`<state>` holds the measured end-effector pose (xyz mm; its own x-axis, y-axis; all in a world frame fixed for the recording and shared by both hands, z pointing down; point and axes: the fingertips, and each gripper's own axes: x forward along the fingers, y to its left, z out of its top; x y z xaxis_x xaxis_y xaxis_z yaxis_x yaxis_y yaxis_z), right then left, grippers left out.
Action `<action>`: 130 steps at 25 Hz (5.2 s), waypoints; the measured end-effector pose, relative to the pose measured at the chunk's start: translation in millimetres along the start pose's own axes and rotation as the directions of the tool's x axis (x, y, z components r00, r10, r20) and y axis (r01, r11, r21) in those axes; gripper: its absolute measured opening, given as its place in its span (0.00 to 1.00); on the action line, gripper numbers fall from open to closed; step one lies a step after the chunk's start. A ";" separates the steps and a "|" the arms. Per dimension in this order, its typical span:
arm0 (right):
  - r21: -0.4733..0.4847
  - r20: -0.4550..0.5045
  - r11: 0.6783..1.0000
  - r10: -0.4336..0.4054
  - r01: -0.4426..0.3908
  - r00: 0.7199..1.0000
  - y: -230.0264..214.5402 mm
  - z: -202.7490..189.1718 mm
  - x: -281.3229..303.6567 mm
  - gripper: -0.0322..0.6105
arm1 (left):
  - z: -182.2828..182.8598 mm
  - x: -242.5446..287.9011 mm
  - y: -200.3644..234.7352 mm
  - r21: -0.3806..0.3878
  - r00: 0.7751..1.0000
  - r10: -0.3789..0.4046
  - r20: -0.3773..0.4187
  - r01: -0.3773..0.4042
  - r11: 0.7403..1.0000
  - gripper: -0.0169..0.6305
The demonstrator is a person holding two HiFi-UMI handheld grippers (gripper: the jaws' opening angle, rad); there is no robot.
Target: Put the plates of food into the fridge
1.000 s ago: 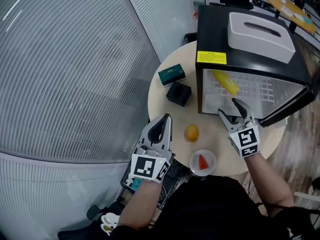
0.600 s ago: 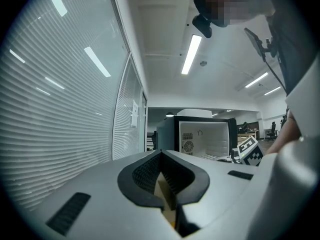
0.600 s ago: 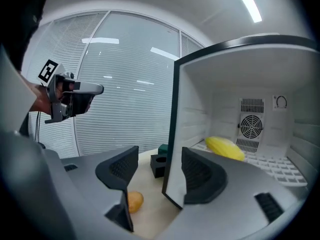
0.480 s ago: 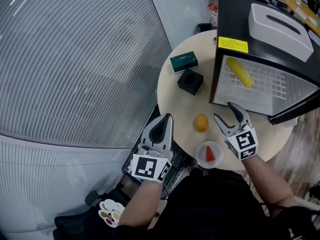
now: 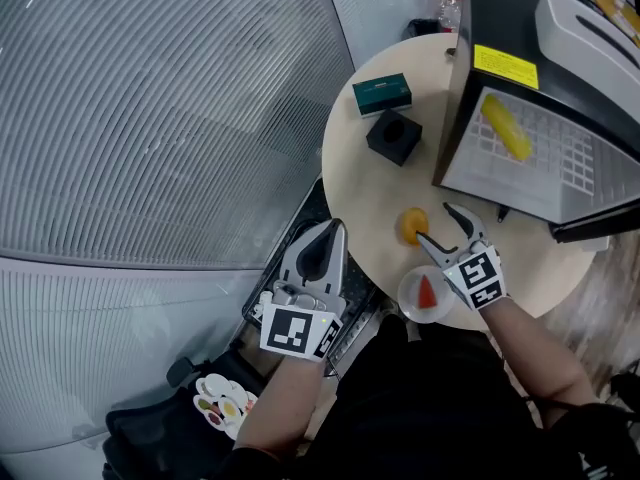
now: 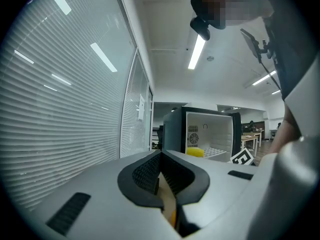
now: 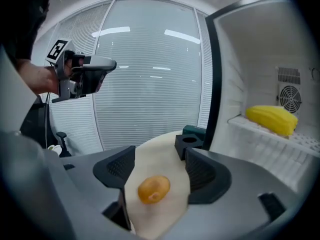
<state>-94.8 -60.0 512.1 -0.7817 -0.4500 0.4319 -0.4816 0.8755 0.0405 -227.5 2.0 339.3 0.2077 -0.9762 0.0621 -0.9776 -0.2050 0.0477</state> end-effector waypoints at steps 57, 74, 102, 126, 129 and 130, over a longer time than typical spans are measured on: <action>0.172 -0.262 0.985 0.058 -0.012 0.963 4.7 -121.7 92.1 0.57 | -76.6 -2.9 45.0 -0.055 0.982 0.043 -0.182 -0.054 0.997 0.03; 0.156 -0.173 0.985 -0.044 0.071 0.984 -31.2 -71.9 29.2 0.57 | -34.8 18.8 1.8 -0.007 0.992 -0.079 -0.097 0.078 0.997 0.03; 0.180 -0.041 0.880 -0.439 0.439 0.898 -133.8 6.4 -144.3 0.57 | 33.4 103.6 -104.4 0.008 0.924 -0.378 0.058 0.379 0.926 0.03; 0.184 0.017 0.818 -0.557 0.545 0.830 -238.8 28.1 -196.6 0.57 | 53.1 189.3 -196.7 0.035 0.875 -0.481 0.059 0.480 0.877 0.03; 0.180 0.007 0.810 -0.568 0.558 0.823 -252.1 23.8 -198.3 0.57 | 51.5 200.5 -207.2 0.040 0.866 -0.497 0.053 0.495 0.868 0.03; 0.174 0.006 0.807 -0.574 0.564 0.819 -257.5 22.1 -198.9 0.57 | 51.8 203.9 -210.6 0.044 0.863 -0.502 0.051 0.501 0.865 0.03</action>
<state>175.9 -199.8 395.9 -0.3662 -0.8717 0.3255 -0.8987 0.4220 0.1190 19.0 -157.6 290.3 0.6687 -0.7432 -0.0214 -0.7427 -0.6690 0.0287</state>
